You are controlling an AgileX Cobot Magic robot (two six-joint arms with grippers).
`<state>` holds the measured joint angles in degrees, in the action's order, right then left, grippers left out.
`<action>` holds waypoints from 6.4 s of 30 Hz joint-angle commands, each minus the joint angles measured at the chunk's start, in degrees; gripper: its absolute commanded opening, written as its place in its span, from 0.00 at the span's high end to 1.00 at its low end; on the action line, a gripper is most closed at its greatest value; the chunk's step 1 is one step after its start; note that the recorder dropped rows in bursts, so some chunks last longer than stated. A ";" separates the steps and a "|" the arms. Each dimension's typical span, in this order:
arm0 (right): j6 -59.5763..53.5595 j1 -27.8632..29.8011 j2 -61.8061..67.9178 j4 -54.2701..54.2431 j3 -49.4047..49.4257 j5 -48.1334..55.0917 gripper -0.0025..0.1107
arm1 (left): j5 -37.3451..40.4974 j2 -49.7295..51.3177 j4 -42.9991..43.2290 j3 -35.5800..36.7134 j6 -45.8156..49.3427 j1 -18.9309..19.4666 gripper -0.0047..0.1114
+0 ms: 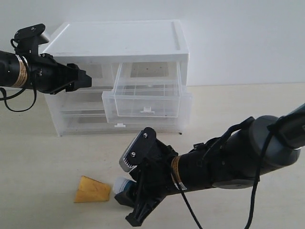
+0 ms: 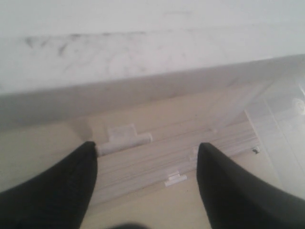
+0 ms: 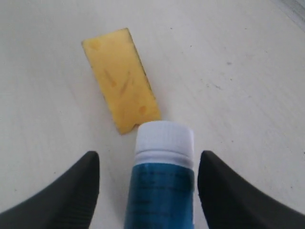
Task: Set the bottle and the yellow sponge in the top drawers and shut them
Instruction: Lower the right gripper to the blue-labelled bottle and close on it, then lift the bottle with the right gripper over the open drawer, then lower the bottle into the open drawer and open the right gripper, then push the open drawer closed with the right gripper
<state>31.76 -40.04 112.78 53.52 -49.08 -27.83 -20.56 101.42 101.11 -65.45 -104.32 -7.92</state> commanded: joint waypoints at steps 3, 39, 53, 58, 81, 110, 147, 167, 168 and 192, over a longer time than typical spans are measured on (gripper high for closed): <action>1.60 -0.45 -0.08 -0.56 -0.26 8.50 0.50 | 1.87 0.19 -1.17 -1.60 0.91 0.02 0.45; 20.57 -0.57 -3.44 13.34 -0.26 7.28 0.98 | 1.13 0.19 -1.17 -1.60 0.66 0.02 0.46; 41.19 -0.57 -19.09 32.34 -0.26 7.46 0.98 | 0.74 0.19 -1.17 -1.60 0.66 0.02 0.46; 41.56 -0.57 -24.38 32.21 -0.86 8.89 0.98 | 0.62 0.19 -1.17 -1.60 0.66 0.02 0.46; 45.66 -0.47 -25.40 34.13 -15.00 32.29 0.98 | 0.51 0.19 -1.17 -1.60 0.66 0.02 0.46; 53.51 -0.47 -15.40 30.54 -19.57 42.92 0.61 | 0.77 0.19 -1.17 -1.60 0.66 0.02 0.46; 20.03 -15.91 -24.70 -16.20 -19.57 68.98 0.45 | 0.65 0.19 -1.17 -1.60 0.66 0.02 0.46; 32.10 -9.76 -16.95 -7.84 -16.56 57.88 0.45 | 0.16 0.19 -1.17 -1.60 0.66 0.02 0.46; 32.10 -9.17 -16.95 -7.84 -16.56 56.79 0.45 | 0.16 0.19 -1.17 -1.60 0.66 0.02 0.46; 33.71 1.53 -6.76 -6.26 -27.95 38.71 0.45 | -0.64 0.19 -1.17 -1.60 0.66 0.02 0.46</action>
<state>65.17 -38.95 104.83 46.13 -75.18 11.48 -21.95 101.63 101.44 -65.58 -104.32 -7.80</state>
